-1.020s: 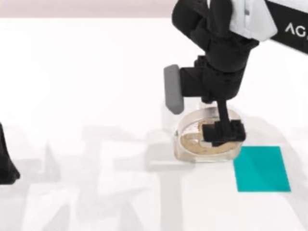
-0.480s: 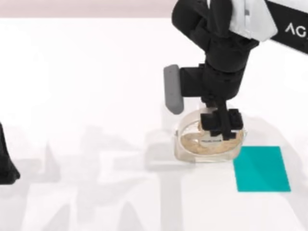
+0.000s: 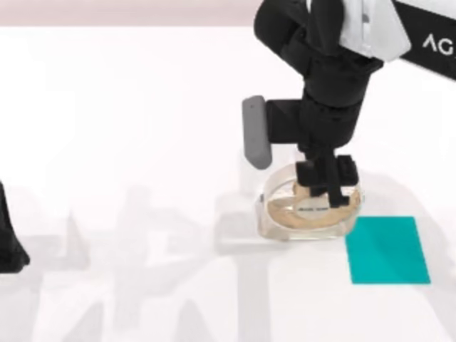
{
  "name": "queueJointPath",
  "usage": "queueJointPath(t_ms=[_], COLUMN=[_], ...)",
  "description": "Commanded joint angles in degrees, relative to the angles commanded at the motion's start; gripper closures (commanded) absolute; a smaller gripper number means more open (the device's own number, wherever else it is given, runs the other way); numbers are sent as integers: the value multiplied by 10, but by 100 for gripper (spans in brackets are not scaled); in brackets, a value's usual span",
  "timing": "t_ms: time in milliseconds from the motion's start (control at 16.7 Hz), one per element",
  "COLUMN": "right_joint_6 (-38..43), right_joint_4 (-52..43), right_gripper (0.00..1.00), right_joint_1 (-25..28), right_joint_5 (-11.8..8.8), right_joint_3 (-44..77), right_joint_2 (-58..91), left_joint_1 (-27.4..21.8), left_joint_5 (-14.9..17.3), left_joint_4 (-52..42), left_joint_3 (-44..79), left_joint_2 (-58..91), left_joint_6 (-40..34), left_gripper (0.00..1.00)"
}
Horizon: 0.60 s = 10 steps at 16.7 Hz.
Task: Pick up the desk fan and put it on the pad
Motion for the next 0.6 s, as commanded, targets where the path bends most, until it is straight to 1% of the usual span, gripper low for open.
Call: queueJointPath(t_ms=[420, 600], right_joint_6=[0, 1], right_joint_4=[-2, -41], right_gripper=[100, 100], right_joint_1=[-1, 0], right_joint_5=[0, 0], right_joint_3=[2, 45], right_joint_2=[1, 6], left_joint_1=[0, 0], left_joint_5=[0, 0], left_joint_4=[0, 0], left_joint_3=[0, 0], left_joint_2=[0, 0], left_joint_6=[0, 0], left_gripper=[0, 0])
